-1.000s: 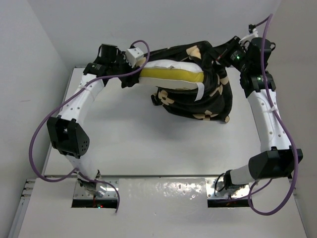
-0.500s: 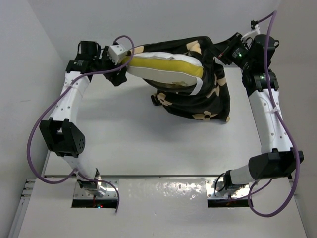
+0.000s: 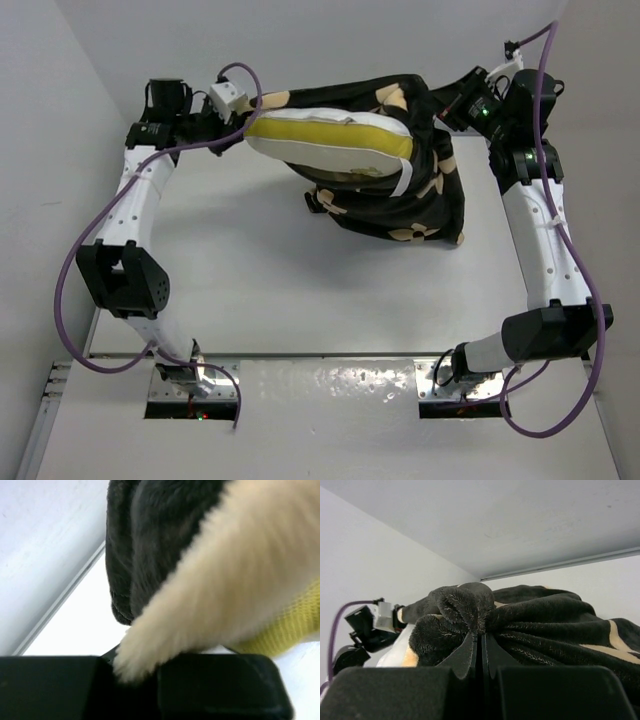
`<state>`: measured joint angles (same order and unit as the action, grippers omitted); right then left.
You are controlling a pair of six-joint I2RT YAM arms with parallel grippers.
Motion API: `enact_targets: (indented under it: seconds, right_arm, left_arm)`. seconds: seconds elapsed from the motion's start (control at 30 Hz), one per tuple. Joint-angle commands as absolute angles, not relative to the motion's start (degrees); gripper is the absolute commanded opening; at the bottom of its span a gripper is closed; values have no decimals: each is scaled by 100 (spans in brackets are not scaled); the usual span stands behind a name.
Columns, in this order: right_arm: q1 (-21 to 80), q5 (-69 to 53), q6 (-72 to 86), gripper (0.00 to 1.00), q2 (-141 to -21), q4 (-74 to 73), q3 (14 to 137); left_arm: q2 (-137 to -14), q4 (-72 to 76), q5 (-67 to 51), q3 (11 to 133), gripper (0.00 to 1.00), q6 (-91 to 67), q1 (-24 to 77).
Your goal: Put the pillow into the pillowcase
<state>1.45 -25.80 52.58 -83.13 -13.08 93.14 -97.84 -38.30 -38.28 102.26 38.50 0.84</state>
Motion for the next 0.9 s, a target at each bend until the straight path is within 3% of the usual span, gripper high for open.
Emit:
enact_targets:
  seconds: [0.0, 0.13, 0.3, 0.47, 0.57, 0.7, 0.77, 0.8, 0.87]
  right_arm:
    - [114, -2619, 5055, 0, -8288, -1185, 9754]
    - [167, -2111, 4363, 0, -8586, -2379, 10904]
    - [106, -1573, 3718, 0, -8781, -2945, 12321]
    - [88, -2038, 3585, 0, -8001, -1892, 11331]
    - [26, -2364, 4383, 0, -7525, -270, 10653]
    - [26, -2618, 4456, 0, -7497, -517, 10846]
    - [149, -2977, 4378, 12, -7427, -1008, 9974]
    - [289, -3145, 4281, 28, -7235, -1037, 9488]
    - [885, -3025, 4053, 46, -6875, -872, 7851]
  left_arm:
    - [-9764, -3410, -4596, 10870, 0, 3062, -306]
    - [-10019, -3166, -5245, 11791, 0, 1428, -1051]
    - [-9966, -1513, -5555, 12417, 0, -859, -1880]
    - [-9959, -1583, -5590, 13271, 0, -1054, -2039]
    - [-9844, -1477, -5564, 13779, 0, -1055, -2109]
    - [-9677, -1415, -5475, 14010, 0, -1142, -2049]
    - [-9431, -1537, -5765, 13493, 0, -1230, -1925]
    - [-9370, -1651, -5809, 13352, 0, -1170, -1803]
    - [-9282, -2108, -5906, 13079, 0, -906, -1714]
